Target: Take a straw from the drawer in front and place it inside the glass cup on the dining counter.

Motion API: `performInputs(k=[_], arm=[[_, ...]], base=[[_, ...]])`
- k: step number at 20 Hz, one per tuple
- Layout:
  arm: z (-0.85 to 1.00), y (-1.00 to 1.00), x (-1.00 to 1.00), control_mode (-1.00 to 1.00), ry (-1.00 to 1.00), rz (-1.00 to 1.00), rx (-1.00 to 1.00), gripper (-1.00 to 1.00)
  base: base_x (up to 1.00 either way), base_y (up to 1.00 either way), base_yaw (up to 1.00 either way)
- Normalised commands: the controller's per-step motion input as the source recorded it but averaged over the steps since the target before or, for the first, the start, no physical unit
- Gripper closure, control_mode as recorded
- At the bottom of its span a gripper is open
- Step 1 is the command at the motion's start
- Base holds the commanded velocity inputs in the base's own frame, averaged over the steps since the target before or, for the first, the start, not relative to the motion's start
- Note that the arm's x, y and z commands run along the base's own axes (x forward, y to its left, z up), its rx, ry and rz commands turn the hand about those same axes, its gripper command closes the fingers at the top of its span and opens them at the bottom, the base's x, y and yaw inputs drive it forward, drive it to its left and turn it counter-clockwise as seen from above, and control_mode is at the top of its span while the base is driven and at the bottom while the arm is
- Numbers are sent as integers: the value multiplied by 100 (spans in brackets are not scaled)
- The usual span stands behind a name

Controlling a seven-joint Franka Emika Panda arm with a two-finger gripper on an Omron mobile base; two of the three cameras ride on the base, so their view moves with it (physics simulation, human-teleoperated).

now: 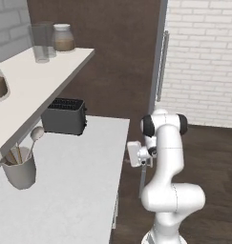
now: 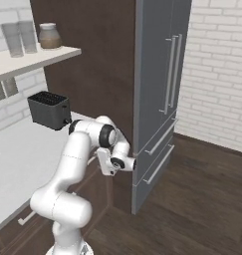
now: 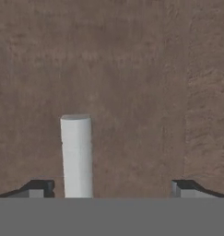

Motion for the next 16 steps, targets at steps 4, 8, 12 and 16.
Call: performInputs(k=[4,8,12,16], arm=[[-28,5,8,-100,0,0,3,-100],[-2,24,3,-100,0,0,3,-100],[2,31,-2,-100,0,0,0,-100],[0,43,0,-100,2,0,0,-100]], base=[[0,0,0],[0,0,0],[0,0,0],[0,0,0]])
